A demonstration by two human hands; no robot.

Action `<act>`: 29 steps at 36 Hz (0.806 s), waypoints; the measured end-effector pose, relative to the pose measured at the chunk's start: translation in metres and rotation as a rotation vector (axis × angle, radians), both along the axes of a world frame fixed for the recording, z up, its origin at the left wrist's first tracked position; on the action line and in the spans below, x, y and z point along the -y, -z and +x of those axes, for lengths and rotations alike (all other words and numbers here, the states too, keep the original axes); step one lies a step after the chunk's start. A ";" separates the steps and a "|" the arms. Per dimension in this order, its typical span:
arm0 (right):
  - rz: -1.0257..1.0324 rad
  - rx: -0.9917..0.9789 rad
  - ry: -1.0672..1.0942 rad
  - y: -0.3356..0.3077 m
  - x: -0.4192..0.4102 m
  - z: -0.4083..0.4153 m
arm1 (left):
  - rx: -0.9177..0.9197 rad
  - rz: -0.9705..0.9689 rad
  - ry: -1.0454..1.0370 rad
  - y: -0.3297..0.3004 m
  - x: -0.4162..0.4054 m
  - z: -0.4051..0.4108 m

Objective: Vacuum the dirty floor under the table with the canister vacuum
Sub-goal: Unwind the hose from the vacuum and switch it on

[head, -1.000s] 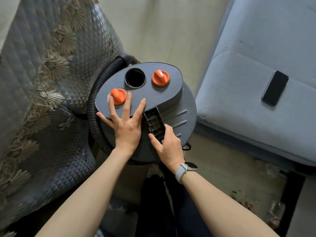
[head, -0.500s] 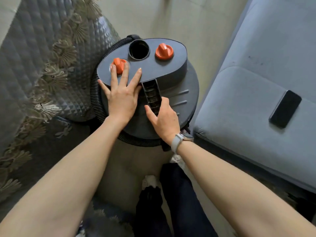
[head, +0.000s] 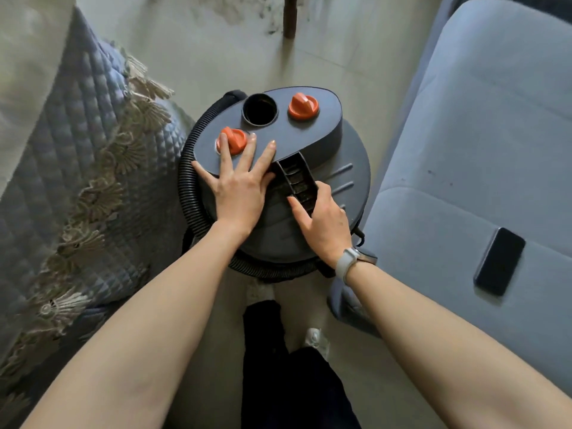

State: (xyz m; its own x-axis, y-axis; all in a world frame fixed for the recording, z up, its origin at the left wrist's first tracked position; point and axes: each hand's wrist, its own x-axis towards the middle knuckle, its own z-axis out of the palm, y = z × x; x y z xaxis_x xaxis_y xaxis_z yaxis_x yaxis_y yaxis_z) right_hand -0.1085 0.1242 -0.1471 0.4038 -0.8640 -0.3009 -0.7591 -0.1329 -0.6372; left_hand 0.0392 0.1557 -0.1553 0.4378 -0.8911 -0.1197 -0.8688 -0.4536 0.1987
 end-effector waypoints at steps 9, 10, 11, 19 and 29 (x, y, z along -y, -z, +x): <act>-0.087 -0.083 0.036 0.000 0.073 0.040 | -0.037 -0.012 0.064 0.001 0.086 0.041; -0.113 -0.087 0.029 0.000 0.077 0.042 | -0.035 -0.011 0.072 0.002 0.091 0.042; -0.136 -0.099 0.020 0.001 0.083 0.046 | -0.033 -0.008 0.078 0.002 0.099 0.046; -0.222 -0.173 -0.055 0.006 0.147 0.076 | 0.005 0.007 0.039 0.005 0.157 0.073; -0.232 -0.120 -0.234 0.009 0.258 0.126 | 0.011 -0.076 -0.144 0.010 0.241 0.122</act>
